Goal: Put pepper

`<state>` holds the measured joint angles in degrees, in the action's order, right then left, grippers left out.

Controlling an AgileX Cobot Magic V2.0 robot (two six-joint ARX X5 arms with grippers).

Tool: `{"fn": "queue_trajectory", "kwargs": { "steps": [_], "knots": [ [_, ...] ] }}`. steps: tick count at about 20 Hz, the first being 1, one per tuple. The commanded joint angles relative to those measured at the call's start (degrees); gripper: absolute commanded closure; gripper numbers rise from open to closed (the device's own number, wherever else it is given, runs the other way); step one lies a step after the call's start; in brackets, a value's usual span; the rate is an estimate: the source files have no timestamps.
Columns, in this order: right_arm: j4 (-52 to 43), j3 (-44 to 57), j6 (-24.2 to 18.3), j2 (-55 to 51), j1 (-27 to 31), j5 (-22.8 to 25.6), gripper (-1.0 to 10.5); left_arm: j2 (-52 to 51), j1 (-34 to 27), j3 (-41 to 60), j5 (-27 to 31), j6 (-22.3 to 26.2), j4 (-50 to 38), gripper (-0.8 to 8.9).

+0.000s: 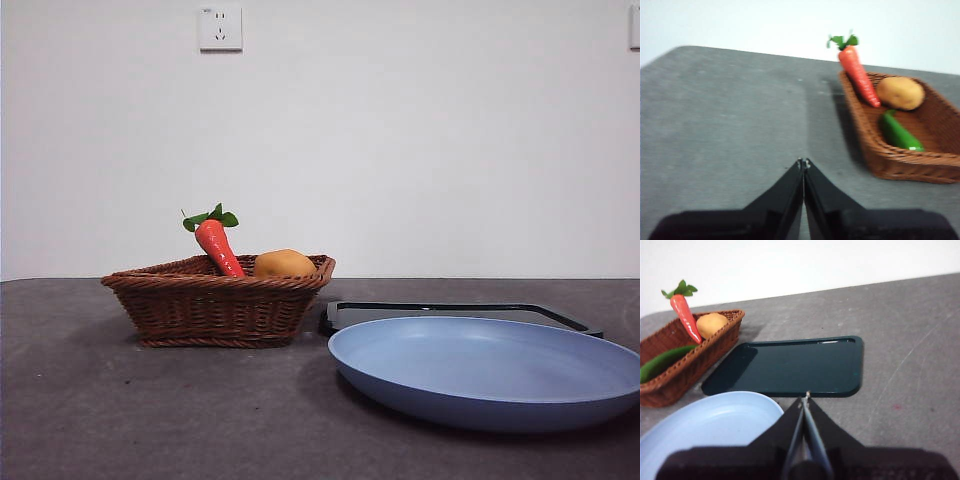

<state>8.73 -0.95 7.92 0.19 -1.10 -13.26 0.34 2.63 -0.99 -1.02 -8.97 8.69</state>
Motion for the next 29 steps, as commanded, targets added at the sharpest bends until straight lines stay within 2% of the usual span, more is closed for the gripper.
{"fn": "queue_trajectory", "kwargs": {
  "steps": [1,4,7,16,18,24,29],
  "knots": [
    [-0.2,0.46,7.02,-0.2,-0.09,0.04,9.4,-0.22,-0.11,0.57,-2.95,-3.37,-1.18,8.06],
    [-0.76,0.2,12.59,-0.2,-0.09,-0.31,9.4,-0.22,-0.11,0.2,-4.68,-7.17,-1.53,8.07],
    [-0.81,-1.29,16.35,-0.11,-0.09,-0.26,9.4,0.13,-0.11,-1.27,-6.84,-10.69,-1.29,8.07],
    [0.81,-13.75,16.92,7.76,-0.09,-0.35,9.4,7.89,-0.11,-12.68,-10.73,-10.08,6.93,8.07],
    [3.1,-17.42,15.34,10.93,-0.11,-0.87,9.4,10.73,-0.11,-15.54,-12.87,-8.85,7.85,8.07],
    [15.69,-30.97,7.1,22.67,-0.15,-6.56,9.4,20.98,-0.11,-26.23,-20.35,-2.69,15.43,8.07],
    [29.59,-41.88,-2.01,32.11,-0.22,-11.69,9.4,28.2,-0.11,-34.01,-26.47,3.19,23.08,8.07]
  ]
}}
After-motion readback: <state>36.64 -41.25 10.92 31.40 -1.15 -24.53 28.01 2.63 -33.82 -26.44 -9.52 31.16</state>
